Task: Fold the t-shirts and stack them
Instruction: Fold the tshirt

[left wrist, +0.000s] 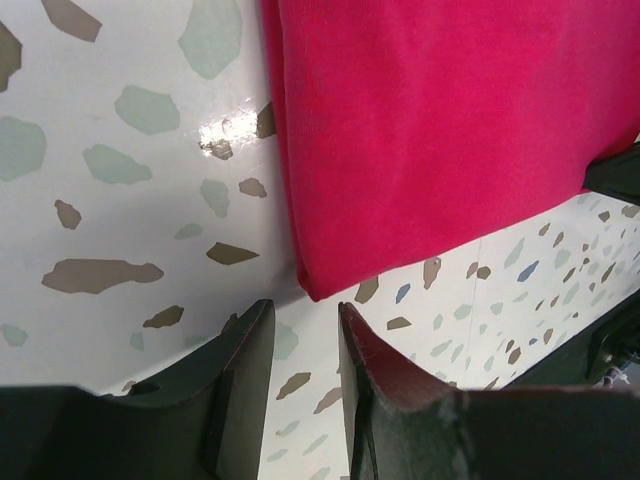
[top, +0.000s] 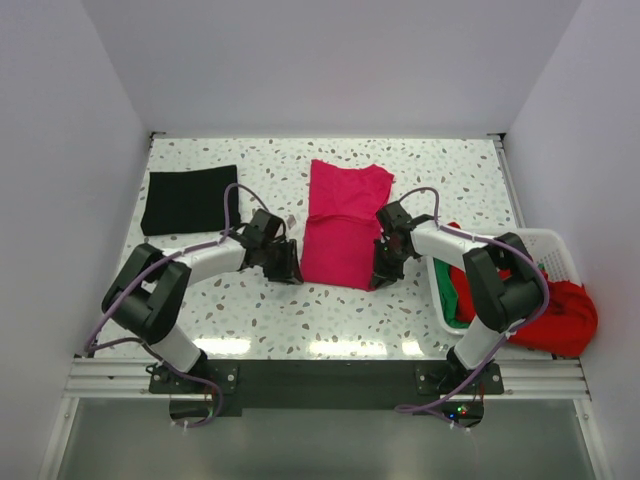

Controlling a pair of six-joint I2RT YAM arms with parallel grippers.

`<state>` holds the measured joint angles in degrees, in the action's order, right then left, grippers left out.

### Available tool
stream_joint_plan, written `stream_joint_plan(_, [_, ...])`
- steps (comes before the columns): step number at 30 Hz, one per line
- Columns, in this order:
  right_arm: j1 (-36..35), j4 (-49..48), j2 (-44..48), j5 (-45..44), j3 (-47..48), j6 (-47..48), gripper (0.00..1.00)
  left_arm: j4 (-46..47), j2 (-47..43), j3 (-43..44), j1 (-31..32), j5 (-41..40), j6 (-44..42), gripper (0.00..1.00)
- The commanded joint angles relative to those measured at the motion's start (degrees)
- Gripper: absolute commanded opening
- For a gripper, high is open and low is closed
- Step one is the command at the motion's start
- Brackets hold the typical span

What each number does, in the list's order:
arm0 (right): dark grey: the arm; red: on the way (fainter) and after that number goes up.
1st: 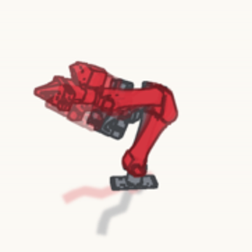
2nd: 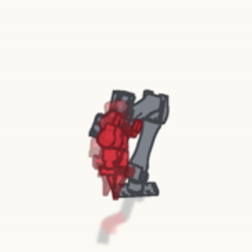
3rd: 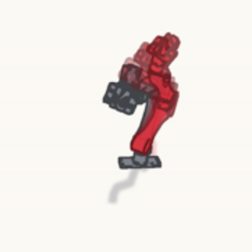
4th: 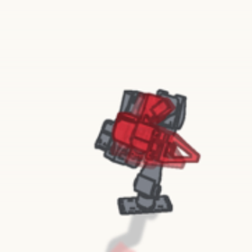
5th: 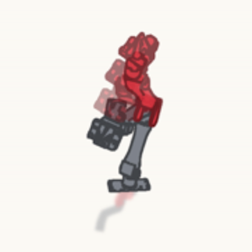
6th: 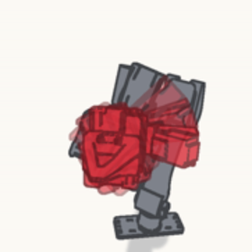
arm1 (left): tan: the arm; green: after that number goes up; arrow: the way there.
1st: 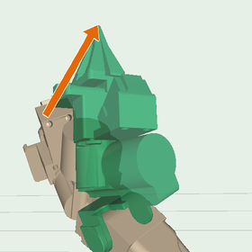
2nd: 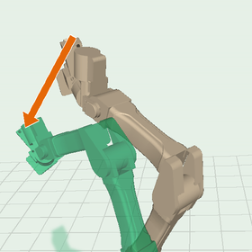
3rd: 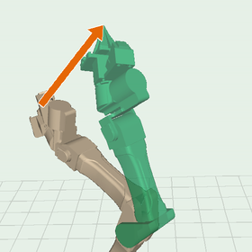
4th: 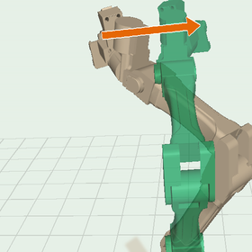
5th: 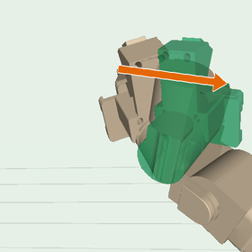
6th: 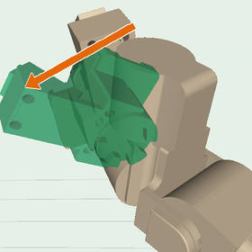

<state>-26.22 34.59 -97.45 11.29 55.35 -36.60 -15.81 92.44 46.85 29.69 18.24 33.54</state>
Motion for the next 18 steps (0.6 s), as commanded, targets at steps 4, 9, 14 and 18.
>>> stream_joint_plan(4, [-0.24,0.21,-1.08,-0.74,0.63,1.44,0.18,3.86,2.65,0.87,0.37,0.83,1.62,0.36])
stream_joint_plan(9, [-0.24,0.3,-0.99,-0.57,0.72,1.88,0.17,3.95,3.88,1.31,0.45,-0.13,1.7,0.34])
stream_joint_plan(14, [-0.24,0.65,-0.81,-0.57,0.9,2.06,0.17,3.25,4.85,1.49,1.16,-1.01,1.7,0.25])
stream_joint_plan(18, [-0.32,0.83,-0.37,-0.48,0.99,2.15,0.13,2.63,5.38,1.58,2.12,-1.98,1.7,0.16])
